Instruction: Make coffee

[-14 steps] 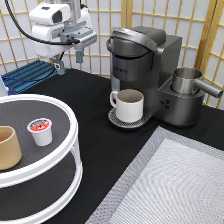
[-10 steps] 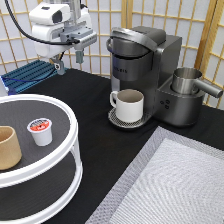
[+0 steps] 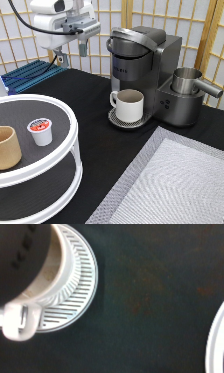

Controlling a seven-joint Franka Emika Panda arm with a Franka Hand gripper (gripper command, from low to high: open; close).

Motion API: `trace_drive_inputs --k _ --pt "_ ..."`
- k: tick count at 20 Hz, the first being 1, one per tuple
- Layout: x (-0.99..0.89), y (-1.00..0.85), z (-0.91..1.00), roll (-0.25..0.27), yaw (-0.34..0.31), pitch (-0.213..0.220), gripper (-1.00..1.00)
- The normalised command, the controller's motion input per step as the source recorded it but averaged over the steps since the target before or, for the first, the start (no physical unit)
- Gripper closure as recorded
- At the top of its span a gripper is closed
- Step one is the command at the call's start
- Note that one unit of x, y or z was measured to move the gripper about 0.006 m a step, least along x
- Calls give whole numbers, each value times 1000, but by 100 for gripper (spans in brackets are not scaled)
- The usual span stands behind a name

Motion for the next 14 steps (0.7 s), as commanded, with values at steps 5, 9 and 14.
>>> trace_drive_inputs --k 5,9,14 --pt "751 -253 722 126 0 165 -100" --pt "811 -242 711 136 0 180 -100" --pt "876 -82 515 100 0 200 -100"
